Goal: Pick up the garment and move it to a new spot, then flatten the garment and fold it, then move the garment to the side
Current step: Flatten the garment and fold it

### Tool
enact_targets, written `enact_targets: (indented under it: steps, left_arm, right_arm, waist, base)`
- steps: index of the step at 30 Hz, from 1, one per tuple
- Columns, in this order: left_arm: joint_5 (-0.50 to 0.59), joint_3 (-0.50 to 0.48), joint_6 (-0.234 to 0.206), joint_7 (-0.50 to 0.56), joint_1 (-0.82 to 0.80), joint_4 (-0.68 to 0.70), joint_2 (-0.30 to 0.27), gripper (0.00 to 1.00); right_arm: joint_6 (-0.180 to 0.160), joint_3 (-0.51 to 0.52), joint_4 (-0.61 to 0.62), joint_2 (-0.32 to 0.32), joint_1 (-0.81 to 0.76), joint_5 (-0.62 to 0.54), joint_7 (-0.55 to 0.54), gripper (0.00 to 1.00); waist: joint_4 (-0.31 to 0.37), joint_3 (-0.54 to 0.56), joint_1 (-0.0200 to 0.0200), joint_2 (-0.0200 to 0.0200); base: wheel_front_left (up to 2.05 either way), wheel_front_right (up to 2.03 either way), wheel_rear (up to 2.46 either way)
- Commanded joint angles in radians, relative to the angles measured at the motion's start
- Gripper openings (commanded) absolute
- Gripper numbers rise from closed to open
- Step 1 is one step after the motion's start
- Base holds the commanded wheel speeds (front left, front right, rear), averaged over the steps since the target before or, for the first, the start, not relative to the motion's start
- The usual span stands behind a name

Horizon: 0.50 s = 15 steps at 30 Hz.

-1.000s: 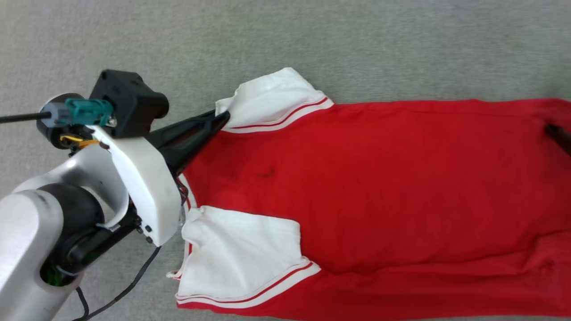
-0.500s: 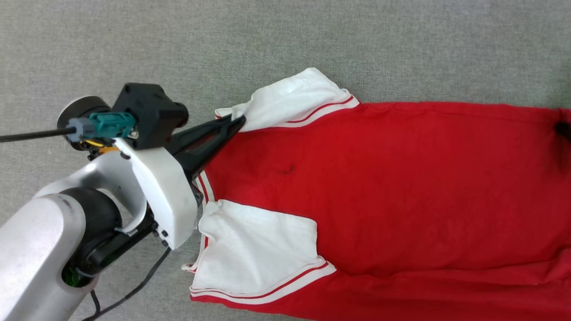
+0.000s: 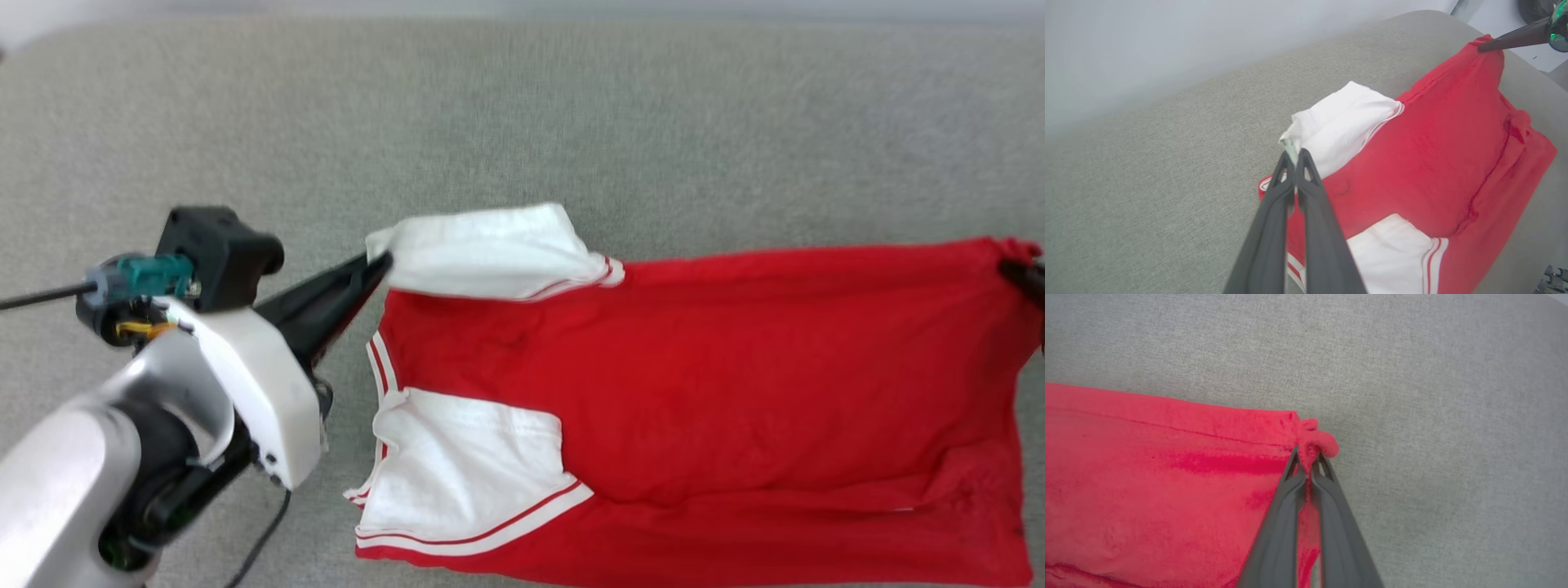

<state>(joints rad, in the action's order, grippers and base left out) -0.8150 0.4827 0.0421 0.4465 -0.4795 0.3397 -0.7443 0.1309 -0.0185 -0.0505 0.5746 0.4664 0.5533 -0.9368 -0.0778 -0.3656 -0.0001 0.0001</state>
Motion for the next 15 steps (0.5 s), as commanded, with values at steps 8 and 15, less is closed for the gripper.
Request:
enact_targets:
  steps: [8, 15]
  left_arm:
    - [-0.048, -0.021, -0.063, -0.036, 0.193, 0.037, -0.038, 0.0]
    - [-0.092, 0.002, -0.089, -0.024, 0.356, 0.068, -0.083, 0.0]
  right_arm:
    - [0.0, 0.09, 0.12, -0.061, -0.265, 0.024, 0.029, 0.0]
    - [0.0, 0.118, 0.19, -0.087, -0.469, 0.035, 0.024, 0.0]
  waist:
    - [0.006, 0.152, 0.0001, -0.0001]
    - [0.005, 0.178, 0.0001, -0.0001]
  base:
    - [0.0, 0.0, 0.0]
    - [0.0, 0.0, 0.0]
